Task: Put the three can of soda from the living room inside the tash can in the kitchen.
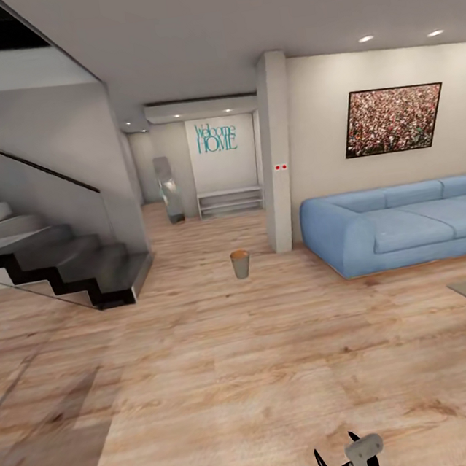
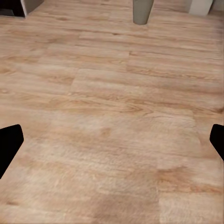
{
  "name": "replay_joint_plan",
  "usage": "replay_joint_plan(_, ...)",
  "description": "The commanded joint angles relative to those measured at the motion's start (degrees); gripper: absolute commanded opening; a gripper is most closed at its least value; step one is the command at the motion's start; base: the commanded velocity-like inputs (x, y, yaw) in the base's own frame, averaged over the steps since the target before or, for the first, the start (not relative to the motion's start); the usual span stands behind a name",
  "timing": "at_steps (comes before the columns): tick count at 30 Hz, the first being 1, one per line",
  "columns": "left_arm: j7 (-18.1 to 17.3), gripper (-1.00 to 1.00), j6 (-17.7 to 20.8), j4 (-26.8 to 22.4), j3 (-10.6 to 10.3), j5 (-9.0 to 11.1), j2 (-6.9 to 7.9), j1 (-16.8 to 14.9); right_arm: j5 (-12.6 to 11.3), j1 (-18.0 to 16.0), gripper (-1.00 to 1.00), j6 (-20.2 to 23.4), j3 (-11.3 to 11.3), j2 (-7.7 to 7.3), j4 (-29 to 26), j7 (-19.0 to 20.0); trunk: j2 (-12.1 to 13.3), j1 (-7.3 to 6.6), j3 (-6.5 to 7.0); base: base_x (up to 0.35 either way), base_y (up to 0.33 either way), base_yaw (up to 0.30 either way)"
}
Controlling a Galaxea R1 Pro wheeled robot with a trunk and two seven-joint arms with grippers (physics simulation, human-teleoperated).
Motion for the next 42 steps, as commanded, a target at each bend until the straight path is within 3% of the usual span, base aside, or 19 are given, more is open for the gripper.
replay_joint_plan(1,0.0,1.0,0.0,0.0,0.0,0.0,0.0,0.0,0.0,0.0,1.0,0.0,0.0,0.01,0.0,0.0,0.0,0.0,0.0,0.324,-0.112,0.0)
replay_joint_plan(21,-0.1,1.0,0.1,0.0,0.0,0.0,0.02,0.0,0.0,0.0,1.0,0.0,0.0,0.08,0.0,0.0,0.0,0.0,0.0,0.324,-0.096,0.0)
replay_joint_plan(42,-0.1,1.0,0.1,0.0,0.0,0.0,0.0,0.0,0.0,0.0,1.0,0.0,0.0,0.25,0.0,0.0,0.0,0.0,0.0,0.324,-0.008,0.026)
